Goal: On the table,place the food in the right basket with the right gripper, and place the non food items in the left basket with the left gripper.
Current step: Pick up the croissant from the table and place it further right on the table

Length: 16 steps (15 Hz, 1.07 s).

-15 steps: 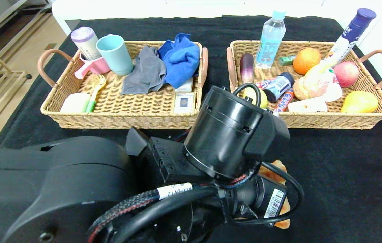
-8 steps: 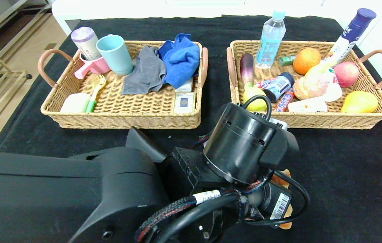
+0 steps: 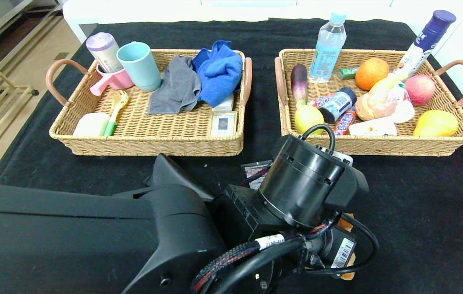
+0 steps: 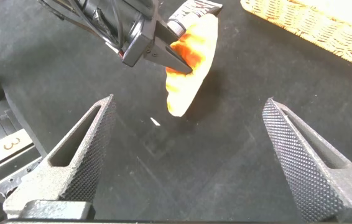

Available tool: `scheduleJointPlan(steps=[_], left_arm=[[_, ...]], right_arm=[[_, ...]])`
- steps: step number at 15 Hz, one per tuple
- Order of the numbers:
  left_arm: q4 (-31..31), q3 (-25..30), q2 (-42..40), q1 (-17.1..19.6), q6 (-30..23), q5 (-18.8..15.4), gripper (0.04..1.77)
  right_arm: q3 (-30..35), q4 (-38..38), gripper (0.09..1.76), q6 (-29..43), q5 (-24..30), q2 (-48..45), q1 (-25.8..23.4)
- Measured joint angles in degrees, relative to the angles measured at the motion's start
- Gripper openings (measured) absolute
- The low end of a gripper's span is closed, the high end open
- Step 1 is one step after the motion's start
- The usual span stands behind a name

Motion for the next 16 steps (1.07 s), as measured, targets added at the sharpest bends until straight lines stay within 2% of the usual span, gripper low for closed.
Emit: scheduleJointPlan(steps=[1, 4, 7, 11, 16], left_arm=[[-0.05, 0.0, 0.11, 0.0, 0.0, 0.0, 0.75], [-0.09, -0.02, 0.26, 0.0, -0.02, -0.02, 1.07], [-1.18, 0.09, 0.43, 0.0, 0.22, 0.01, 1.29], [-1.66, 0.3, 0.67, 0.0, 0.09, 0.01, 1.46], [-4.27, 0.65, 1.22, -0.05, 0.48, 0.12, 1.58]], right_arm=[[0.02, -0.02, 1.71, 0.0, 0.0, 0.0, 0.02], [0.09, 0.04, 1.71, 0.0, 0.0, 0.0, 0.07], [0.09, 0.0, 1.71, 0.0, 0.01, 0.02, 0.0], [0.09, 0.04, 1.71, -0.15, 0.0, 0.0, 0.0], [0.11, 0.11, 1.71, -0.17, 0.01, 0.0, 0.0]])
